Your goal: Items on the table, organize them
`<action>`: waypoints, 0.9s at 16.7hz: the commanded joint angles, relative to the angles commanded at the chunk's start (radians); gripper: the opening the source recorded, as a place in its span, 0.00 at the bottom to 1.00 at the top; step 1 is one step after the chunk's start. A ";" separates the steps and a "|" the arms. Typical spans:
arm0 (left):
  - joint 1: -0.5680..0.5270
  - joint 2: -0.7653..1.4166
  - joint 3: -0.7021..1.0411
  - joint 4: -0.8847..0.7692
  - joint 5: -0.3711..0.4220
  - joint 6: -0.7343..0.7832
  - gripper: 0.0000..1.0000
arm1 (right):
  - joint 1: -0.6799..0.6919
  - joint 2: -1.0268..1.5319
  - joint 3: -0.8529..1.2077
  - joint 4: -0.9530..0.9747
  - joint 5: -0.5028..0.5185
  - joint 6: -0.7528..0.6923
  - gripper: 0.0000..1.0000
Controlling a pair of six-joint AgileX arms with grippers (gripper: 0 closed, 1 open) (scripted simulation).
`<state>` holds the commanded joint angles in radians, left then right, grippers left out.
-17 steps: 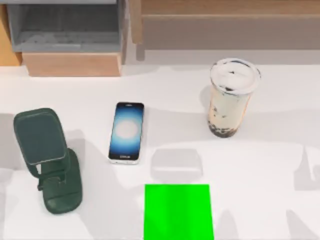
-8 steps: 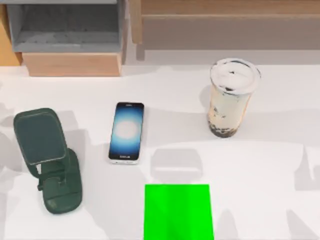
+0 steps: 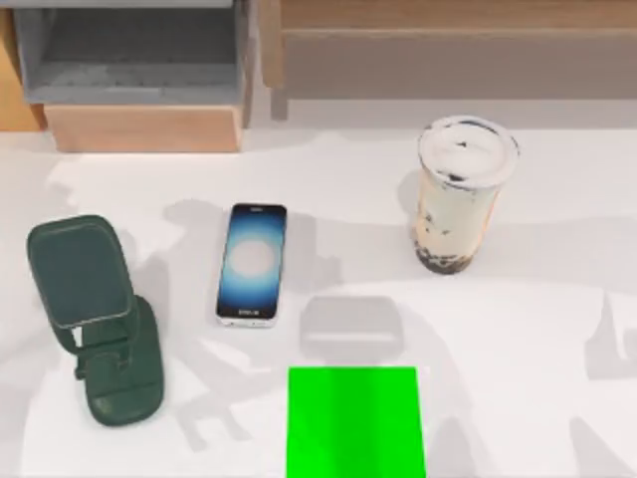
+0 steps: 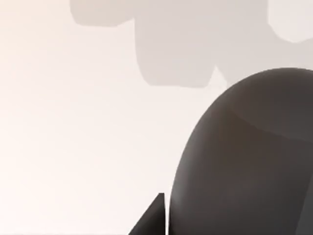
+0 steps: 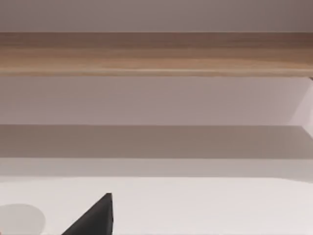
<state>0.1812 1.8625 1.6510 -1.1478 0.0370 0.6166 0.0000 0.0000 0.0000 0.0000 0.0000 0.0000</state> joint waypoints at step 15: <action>-0.488 -0.163 -0.033 0.066 0.046 0.794 0.00 | 0.000 0.000 0.000 0.000 0.000 0.000 1.00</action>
<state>-0.3067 1.6993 1.6181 -1.0822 0.0828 1.4111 0.0000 0.0000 0.0000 0.0000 0.0000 0.0000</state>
